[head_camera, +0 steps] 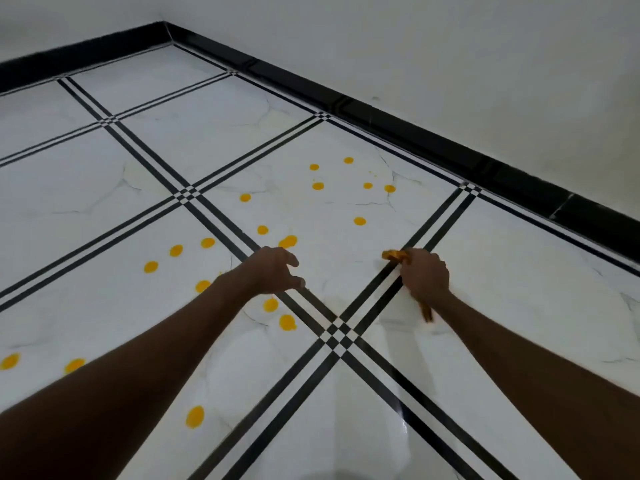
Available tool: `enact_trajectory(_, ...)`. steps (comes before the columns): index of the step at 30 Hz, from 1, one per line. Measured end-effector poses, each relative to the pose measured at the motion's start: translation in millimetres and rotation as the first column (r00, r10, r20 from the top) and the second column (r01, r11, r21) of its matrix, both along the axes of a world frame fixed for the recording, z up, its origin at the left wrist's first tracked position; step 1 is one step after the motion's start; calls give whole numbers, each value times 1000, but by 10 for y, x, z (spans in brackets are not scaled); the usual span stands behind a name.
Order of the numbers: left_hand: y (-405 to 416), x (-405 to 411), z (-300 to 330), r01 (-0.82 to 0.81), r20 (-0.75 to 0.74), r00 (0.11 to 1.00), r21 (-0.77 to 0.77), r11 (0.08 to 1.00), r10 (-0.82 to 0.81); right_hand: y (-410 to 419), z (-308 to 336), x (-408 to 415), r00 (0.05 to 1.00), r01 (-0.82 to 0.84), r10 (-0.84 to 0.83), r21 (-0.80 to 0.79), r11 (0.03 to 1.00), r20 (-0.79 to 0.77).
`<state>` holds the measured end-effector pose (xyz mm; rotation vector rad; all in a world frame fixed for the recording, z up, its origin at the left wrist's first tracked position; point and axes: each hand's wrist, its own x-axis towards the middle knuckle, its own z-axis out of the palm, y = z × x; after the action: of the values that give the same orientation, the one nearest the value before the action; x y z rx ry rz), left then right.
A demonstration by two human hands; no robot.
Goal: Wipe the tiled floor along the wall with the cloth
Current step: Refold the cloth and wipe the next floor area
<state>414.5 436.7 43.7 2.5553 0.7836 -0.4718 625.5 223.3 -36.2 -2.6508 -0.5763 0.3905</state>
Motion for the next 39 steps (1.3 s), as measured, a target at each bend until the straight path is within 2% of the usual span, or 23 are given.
enact_trajectory(3, 21, 67, 223, -33, 80, 996, -112, 993, 42, 205, 520, -74, 981, -41, 86, 246, 968, -174)
enact_trajectory(7, -11, 146, 564, -88, 312, 929, -338, 937, 200, 353, 1173, -255, 882, -20, 238, 473, 881, -406)
enact_trajectory(11, -113, 244, 911, -51, 514, 819, -375, 926, 254, 444, 1666, -448, 814, -54, 359, 556, 830, -457)
enact_trajectory(15, -163, 308, 1144, -127, 634, 677, -400, 908, 374, 506, 1989, -534, 763, 42, 361, 599, 800, -536)
enact_trajectory(18, -136, 316, 1308, -145, 663, 629, -413, 899, 406, 563, 2183, -512, 818, 23, 334, 606, 795, -469)
enact_trajectory(21, -80, 274, 1565, -84, 681, 615, -445, 891, 398, 626, 2398, -489, 836, -7, 354, 638, 770, -419)
enact_trajectory(24, -28, 215, 1821, -64, 718, 605, -386, 920, 344, 694, 2561, -510, 879, -87, 367, 653, 752, -305)
enact_trajectory(27, 20, 198, 1970, -125, 751, 595, -266, 956, 287, 801, 2650, -509, 908, -162, 370, 650, 743, -197)
enact_trajectory(30, 44, 157, 2084, -152, 776, 567, -231, 961, 277, 880, 2703, -575, 806, -259, 518, 616, 744, -287)
enact_trajectory(33, 75, 97, 2256, -132, 804, 560, -151, 980, 199, 925, 2721, -601, 732, -309, 585, 596, 741, -348)
enact_trajectory(35, 148, 37, 2320, -162, 812, 554, -109, 981, 182, 910, 2772, -592, 695, -283, 591, 600, 749, -410)
enact_trajectory(37, 258, -14, 2281, -249, 798, 565, -75, 966, 208, 894, 2853, -563, 678, -217, 567, 610, 762, -467)
enact_trajectory(39, 305, -75, 2186, -312, 741, 606, -112, 944, 288, 914, 2964, -578, 710, -185, 532, 607, 773, -461)
